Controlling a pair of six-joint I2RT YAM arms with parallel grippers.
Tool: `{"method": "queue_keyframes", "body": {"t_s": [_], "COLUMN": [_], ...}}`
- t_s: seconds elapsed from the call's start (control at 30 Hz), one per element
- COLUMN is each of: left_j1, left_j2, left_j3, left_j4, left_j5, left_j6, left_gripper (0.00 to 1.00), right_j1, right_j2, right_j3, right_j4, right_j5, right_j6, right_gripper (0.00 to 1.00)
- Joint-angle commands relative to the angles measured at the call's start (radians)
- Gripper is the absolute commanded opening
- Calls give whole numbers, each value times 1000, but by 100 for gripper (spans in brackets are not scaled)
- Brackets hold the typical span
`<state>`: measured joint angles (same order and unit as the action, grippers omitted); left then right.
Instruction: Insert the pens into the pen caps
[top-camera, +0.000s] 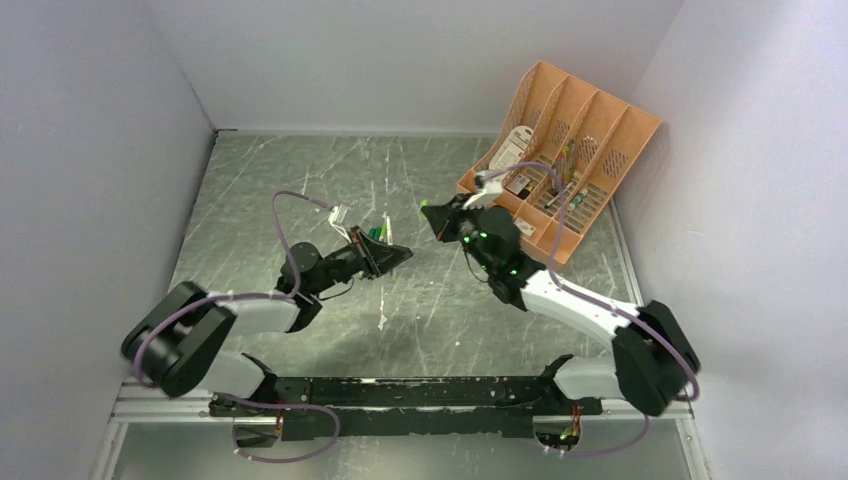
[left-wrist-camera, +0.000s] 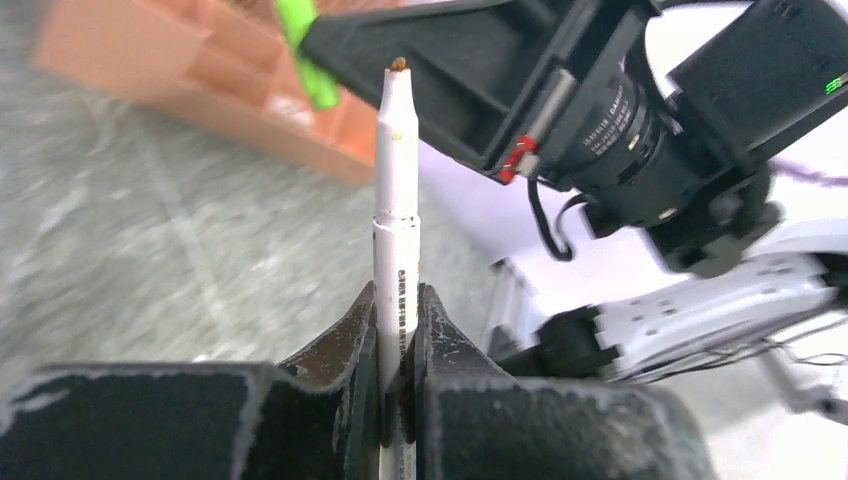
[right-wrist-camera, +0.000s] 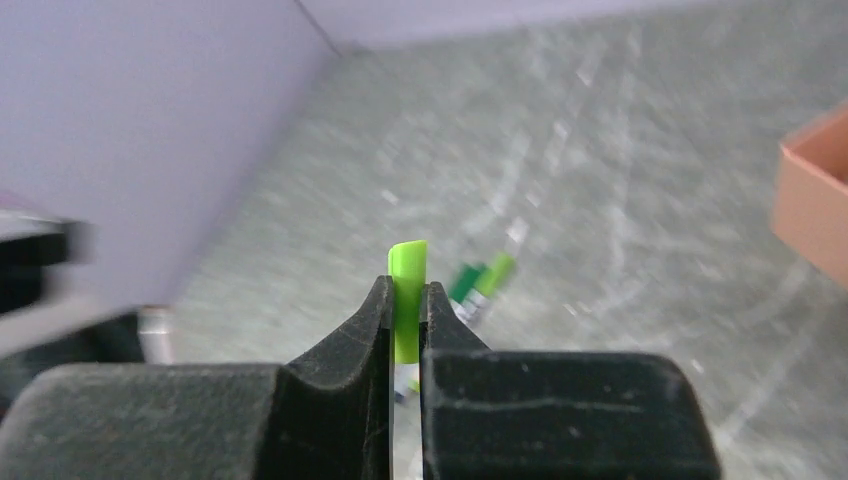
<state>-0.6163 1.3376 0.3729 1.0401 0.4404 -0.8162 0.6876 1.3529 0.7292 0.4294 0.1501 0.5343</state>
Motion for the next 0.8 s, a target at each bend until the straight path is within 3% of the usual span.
{"method": "queue_keyframes", "body": {"t_s": [0.0,0.07,0.27,0.47,0.77], "left_j1": [-49,-84,-212,-234,-235], "left_j2": [157,224,238,268,216], "left_j3": [-5,19,87,134,160], "left_j4": [688,772,701,706,567], "left_j5": [76,64,14,10,-8], "left_j6": [-344,-399,-255,-249,-163], "left_gripper": [7,7,7,7,7], "right_j1": [-27,-29,-28,-28,-28], "right_j2": [-134,-174,-222,-268,-330], "right_j3": [-124,-146,-138,-164,-163], "right_j4": [369,436,448,450,380], "right_j5": [-196,-229,-286,-277,-288], "right_j6": [117,147,139,133,126], "right_gripper": [0,0,0,0,0]}}
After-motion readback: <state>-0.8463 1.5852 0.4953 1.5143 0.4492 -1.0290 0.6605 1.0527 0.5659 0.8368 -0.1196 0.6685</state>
